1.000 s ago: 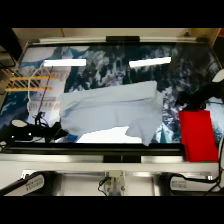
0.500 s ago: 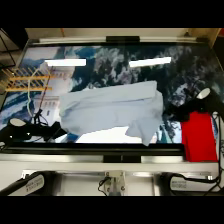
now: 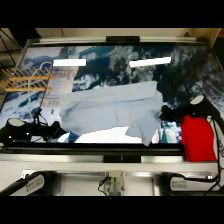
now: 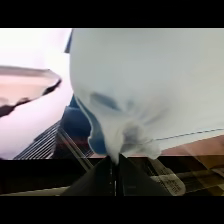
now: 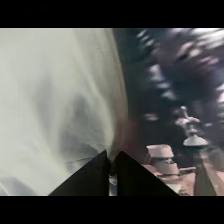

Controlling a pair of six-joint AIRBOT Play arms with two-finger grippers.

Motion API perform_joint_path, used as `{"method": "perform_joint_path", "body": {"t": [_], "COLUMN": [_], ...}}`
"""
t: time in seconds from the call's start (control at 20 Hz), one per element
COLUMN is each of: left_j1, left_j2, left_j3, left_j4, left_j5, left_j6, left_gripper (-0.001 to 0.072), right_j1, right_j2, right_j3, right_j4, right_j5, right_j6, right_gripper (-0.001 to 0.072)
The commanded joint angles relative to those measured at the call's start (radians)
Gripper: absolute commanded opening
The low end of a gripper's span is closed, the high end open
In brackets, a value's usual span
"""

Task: Fold the shirts.

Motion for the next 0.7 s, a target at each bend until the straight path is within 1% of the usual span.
{"method": "perform_joint_path", "body": {"t": [0.0, 0.15, 0.2, 0.25, 0.35, 0.4, 0.5, 0.6, 0.65], "left_j1": [0.000, 0.000, 0.000, 0.003, 0.017, 0.033, 0.062, 0.069, 0.068], "left_j2": [0.002, 0.040, 0.075, 0.112, 0.203, 0.247, 0.319, 0.370, 0.389], "left_j3": [0.003, 0.060, 0.111, 0.177, 0.373, 0.506, 0.791, 1.064, 1.170], "left_j4": [0.000, 0.001, 0.001, 0.001, 0.002, 0.003, 0.002, 0.003, 0.003], "left_j5": [-0.006, -0.031, -0.040, -0.045, -0.040, -0.032, 0.037, 0.132, 0.149], "left_j6": [0.001, 0.002, 0.001, 0.001, -0.011, -0.029, -0.063, -0.063, -0.064], "left_gripper": [0.0026, 0.0024, 0.0024, 0.0023, 0.0023, 0.0024, 0.0025, 0.0026, 0.0026], "right_j1": [0.056, 0.064, 0.058, 0.055, 0.046, 0.039, 0.022, 0.016, 0.016], "right_j2": [-0.016, 0.037, 0.076, 0.121, 0.241, 0.312, 0.448, 0.571, 0.622], "right_j3": [-0.004, 0.029, 0.061, 0.102, 0.229, 0.315, 0.500, 0.667, 0.733], "right_j4": [-0.003, -0.019, -0.036, -0.036, -0.033, -0.040, -0.076, -0.143, -0.175], "right_j5": [-0.034, -0.031, -0.024, -0.014, -0.002, -0.018, -0.117, -0.243, -0.269], "right_j6": [0.006, -0.009, -0.026, -0.063, -0.148, -0.177, -0.192, -0.191, -0.191], "right_gripper": [0.0057, 0.0056, 0.0056, 0.0056, 0.0057, 0.0057, 0.0057, 0.0057, 0.0057]}}
